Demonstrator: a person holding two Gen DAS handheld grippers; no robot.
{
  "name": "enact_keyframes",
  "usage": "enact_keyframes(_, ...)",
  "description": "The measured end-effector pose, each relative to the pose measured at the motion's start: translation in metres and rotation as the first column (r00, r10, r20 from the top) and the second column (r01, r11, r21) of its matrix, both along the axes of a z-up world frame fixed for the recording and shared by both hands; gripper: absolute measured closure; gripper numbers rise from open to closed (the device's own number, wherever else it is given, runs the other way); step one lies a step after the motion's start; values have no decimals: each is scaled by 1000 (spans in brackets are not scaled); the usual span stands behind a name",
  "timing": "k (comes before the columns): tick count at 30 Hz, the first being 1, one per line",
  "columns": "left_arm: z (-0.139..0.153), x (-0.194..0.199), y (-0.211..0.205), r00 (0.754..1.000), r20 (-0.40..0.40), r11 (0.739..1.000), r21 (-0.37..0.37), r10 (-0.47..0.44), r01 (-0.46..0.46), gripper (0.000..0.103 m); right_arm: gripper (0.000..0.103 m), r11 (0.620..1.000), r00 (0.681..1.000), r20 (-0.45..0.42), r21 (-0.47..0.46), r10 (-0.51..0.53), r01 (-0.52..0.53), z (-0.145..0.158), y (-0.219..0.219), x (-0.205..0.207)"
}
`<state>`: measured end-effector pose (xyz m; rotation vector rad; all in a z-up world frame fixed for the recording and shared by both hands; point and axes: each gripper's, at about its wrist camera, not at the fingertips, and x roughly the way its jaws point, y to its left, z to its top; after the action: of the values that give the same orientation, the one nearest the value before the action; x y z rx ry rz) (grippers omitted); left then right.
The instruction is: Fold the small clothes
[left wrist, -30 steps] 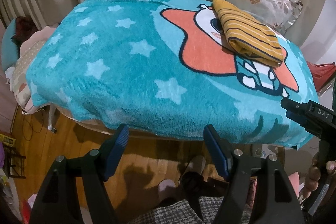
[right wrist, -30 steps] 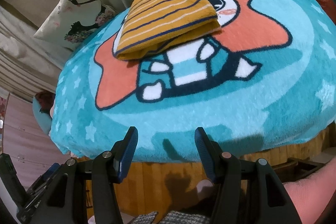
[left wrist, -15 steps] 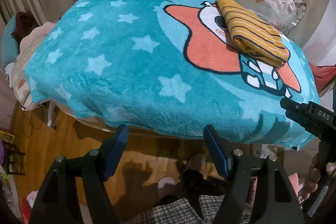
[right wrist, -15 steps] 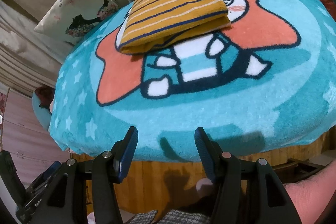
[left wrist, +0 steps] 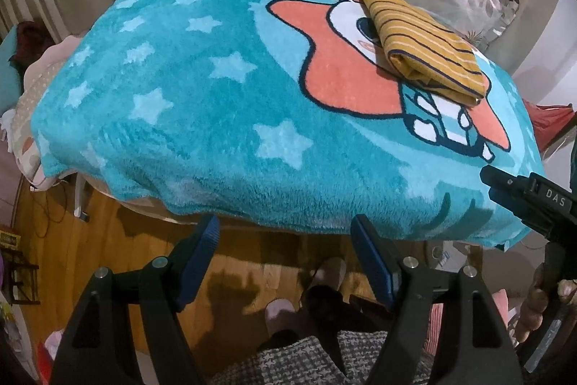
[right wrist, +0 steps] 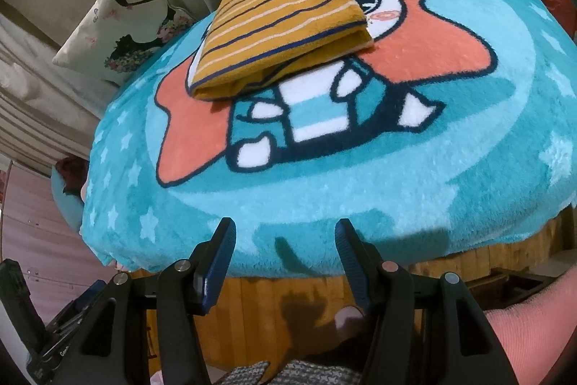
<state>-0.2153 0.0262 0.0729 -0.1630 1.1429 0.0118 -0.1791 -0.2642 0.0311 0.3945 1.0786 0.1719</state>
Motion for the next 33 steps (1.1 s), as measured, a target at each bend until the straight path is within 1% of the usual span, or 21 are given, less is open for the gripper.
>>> enact_keyframes(22,-2,6,0,1000,5,1000,14,20,-20,29,39,1000,1000,-11,-14,15,-15,-3,5,7)
enact_keyframes(24,-1,5,0,999,17,999,38,28,-29,29,39,1000,1000,-14,-16,16,-16,-4,6,7)
enact_keyframes(27,5,3,0,998,54,995,89,36,-41,29,39,1000,1000,-14,-19,20,-20,-5,8,7)
enact_keyframes(30,12,0,0,994,97,990,130,41,-54,29,39,999,1000,-14,-21,26,-26,-5,10,7)
enact_keyframes(33,23,-3,1,986,161,979,187,49,-79,29,39,999,999,-10,-26,33,-33,-4,13,7)
